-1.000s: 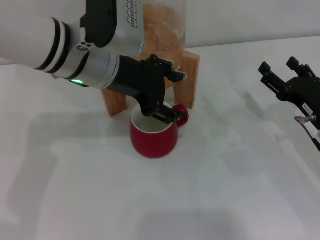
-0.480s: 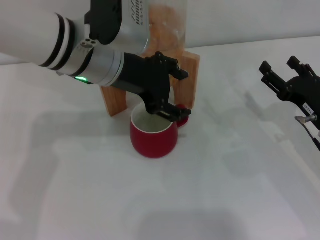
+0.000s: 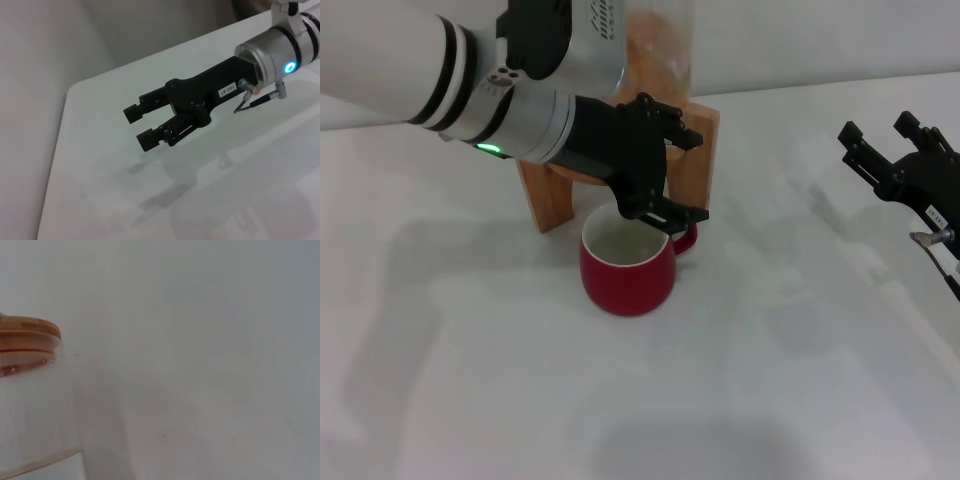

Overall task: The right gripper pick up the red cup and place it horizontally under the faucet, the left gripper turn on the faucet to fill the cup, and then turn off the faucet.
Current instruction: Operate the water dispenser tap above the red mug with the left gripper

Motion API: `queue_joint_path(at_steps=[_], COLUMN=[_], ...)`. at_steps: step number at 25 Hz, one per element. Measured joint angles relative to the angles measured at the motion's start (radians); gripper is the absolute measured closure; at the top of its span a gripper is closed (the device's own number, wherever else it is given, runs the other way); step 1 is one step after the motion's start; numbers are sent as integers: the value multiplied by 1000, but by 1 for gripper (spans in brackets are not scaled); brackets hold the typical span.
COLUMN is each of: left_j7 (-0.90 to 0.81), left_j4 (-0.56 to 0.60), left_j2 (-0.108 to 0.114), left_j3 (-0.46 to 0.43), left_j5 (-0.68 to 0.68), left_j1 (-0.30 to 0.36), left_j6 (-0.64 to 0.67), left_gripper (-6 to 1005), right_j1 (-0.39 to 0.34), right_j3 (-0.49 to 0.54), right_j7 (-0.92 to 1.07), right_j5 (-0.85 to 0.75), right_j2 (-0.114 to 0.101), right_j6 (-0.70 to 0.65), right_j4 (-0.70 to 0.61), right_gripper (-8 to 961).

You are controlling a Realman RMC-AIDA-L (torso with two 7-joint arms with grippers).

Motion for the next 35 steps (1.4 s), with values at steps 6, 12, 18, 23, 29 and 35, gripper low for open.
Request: queue_joint_path(at_steps=[6, 12, 18, 23, 29, 35], left_j7=[0, 0, -3, -5, -10, -14], left_j4=[-2, -3, -2, 1, 0, -2], left_j2=[0, 0, 0, -1, -2, -1], left_j3=[0, 0, 1, 8, 24, 30], left_j5=[0, 0, 0, 0, -1, -2], left_j1=[-2, -2, -1, -2, -13, -21], left_j6=[3, 3, 5, 14, 24, 28], left_gripper=[181, 182, 182, 182, 182, 182], right_j1=[-1, -2, -3, -5, -7, -10], right_j3=[0, 0, 0, 0, 0, 0], right_j7=[0, 0, 0, 0, 0, 0], right_j5=[0, 0, 0, 0, 0, 0], right_j2=[-1, -1, -1, -1, -1, -1], right_j6=[0, 0, -2, -7, -11, -11], right_j4=[0, 0, 0, 0, 2, 2], right_gripper=[91, 91, 92, 91, 94, 96])
